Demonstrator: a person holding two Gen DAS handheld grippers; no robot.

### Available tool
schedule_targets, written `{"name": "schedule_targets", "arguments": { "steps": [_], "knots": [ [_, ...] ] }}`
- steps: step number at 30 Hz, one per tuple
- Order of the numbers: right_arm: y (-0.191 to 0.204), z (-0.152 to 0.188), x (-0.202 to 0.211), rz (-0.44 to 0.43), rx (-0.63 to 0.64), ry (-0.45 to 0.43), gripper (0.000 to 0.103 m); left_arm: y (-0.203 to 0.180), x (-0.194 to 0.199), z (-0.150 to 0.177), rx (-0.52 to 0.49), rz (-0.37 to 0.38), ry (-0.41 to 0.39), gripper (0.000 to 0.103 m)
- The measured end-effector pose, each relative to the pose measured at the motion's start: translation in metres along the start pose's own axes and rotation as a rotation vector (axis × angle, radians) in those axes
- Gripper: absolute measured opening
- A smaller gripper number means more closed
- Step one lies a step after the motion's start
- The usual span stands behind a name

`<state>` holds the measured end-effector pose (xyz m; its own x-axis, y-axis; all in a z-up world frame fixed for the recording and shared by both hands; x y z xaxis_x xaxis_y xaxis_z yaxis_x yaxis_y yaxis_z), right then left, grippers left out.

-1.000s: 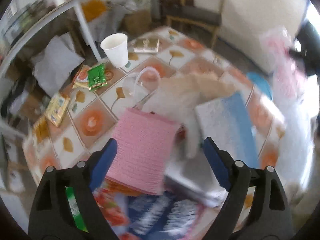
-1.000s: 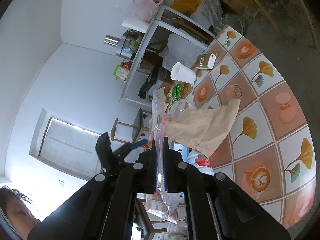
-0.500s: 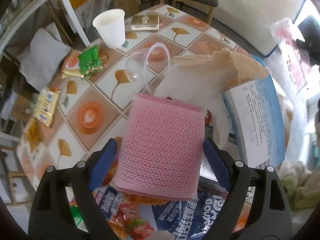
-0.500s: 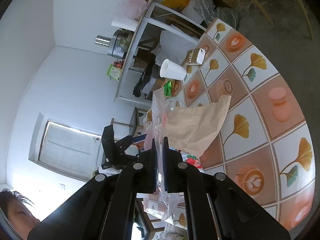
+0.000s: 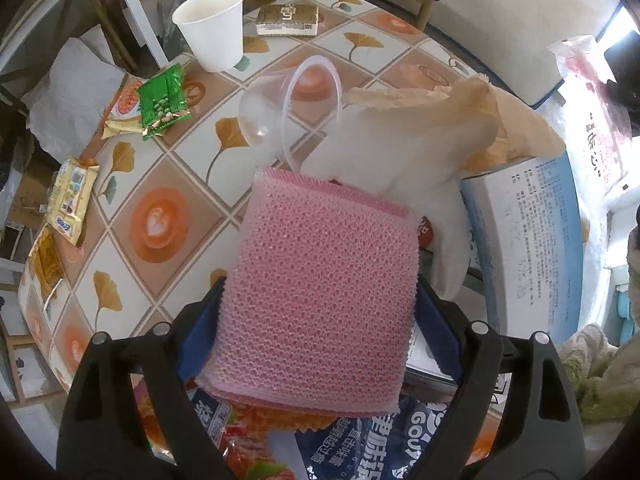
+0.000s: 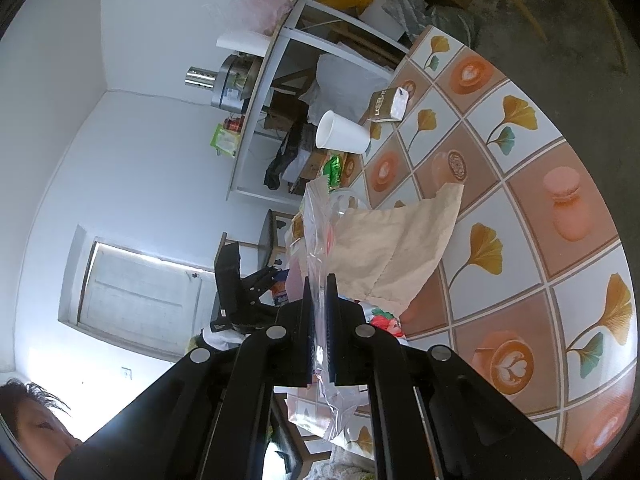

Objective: Collect trash
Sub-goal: 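Lift the pink sponge with the left tool while the right tool carries the clear bag away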

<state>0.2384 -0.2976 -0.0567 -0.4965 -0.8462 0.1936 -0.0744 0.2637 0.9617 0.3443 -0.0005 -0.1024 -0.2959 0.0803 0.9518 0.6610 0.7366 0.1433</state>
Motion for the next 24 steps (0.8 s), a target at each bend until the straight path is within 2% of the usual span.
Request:
{"name": "schedule_targets", "arguments": {
  "steps": [7, 12, 14, 18, 21, 24],
  "knots": [
    [0.001, 0.003, 0.004, 0.003, -0.009, -0.012, 0.005, 0.012, 0.024, 0.001, 0.063, -0.029, -0.058, 0.080],
    [0.015, 0.008, 0.014, -0.001, 0.015, -0.031, 0.005, 0.031, 0.063, 0.002, 0.199, -0.054, -0.147, 0.079],
    [0.022, 0.010, 0.020, -0.004, 0.028, -0.041, 0.005, 0.035, 0.089, 0.007, 0.287, -0.055, -0.207, 0.079],
    [0.035, 0.016, 0.033, -0.003, 0.056, -0.063, 0.005, 0.020, 0.149, 0.024, 0.428, -0.080, -0.406, 0.079],
    [0.041, 0.022, 0.040, 0.002, 0.061, -0.074, 0.005, -0.004, 0.176, 0.039, 0.518, -0.020, -0.523, 0.079],
    [0.045, 0.030, 0.048, 0.015, 0.053, -0.084, 0.005, -0.029, 0.187, 0.055, 0.562, 0.005, -0.599, 0.080]
  ]
}}
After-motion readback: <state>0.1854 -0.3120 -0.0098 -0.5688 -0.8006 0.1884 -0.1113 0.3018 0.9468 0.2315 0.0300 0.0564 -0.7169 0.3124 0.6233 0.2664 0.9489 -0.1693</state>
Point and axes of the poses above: each gripper's, at about its wrist camera, not at the fingertips, and x roughly against the way its jaws point, y to its left, z to its underside, the point moved 5 cm from there along -x, roughly the way its jaws point, and after that the axes turned 10 degrees about -z, right-handed, at the moved point
